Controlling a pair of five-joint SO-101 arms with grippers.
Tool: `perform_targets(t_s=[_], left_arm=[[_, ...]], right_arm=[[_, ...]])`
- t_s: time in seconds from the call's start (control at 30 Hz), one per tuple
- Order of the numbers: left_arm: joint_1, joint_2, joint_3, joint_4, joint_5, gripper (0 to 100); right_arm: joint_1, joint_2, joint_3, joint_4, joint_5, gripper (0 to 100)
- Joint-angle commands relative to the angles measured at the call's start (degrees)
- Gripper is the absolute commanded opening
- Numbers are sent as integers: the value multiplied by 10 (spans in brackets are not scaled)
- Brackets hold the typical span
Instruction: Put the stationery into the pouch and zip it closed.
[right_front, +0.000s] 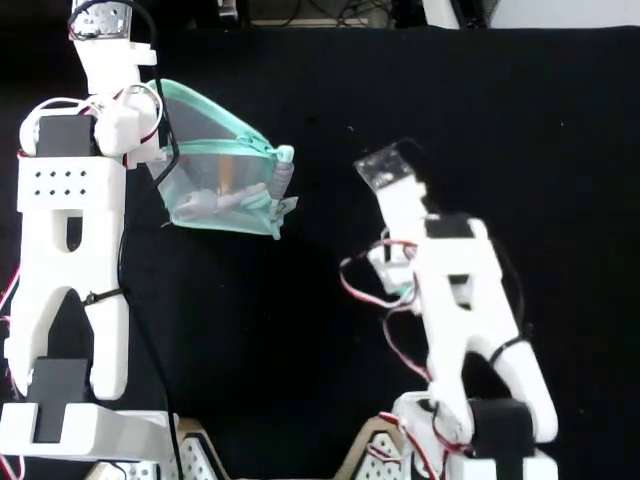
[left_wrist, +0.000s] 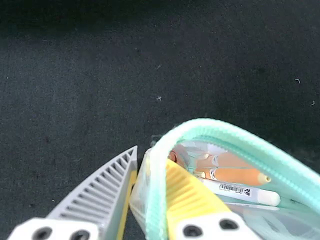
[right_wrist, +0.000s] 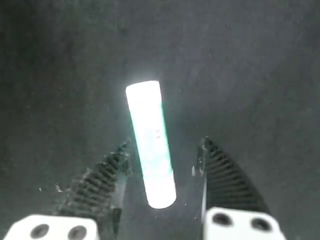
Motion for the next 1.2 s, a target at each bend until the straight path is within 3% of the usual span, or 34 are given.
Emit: perform_targets(t_s=[0.0,0.27,0.5,0.57,0.67,0.77,0.93,1.17], left_arm=[[-4,89,124,-4,-8,30],[-4,89,124,-4,-8,30],[-4,89,124,-4,-8,30],[-4,89,124,-4,-19,30],[-4,89,124,-4,-26,30],[-4,89,124,-4,-26,30],[-4,89,124,-4,-26,30],[-3,89,124,-4,-26,30]], right_arm=[[-9,27,-71,6,1,202],[-53,150,-92,-4,2,201],[-44,228,-116,-68,2,200],[-35,240,-124,-79,3,162],[-28,241,-121,-100,6,15],[-33,238,-111,-98,7,11],[-47,132,-63,-96,6,12],[-69,-204,17,-73,0,12]])
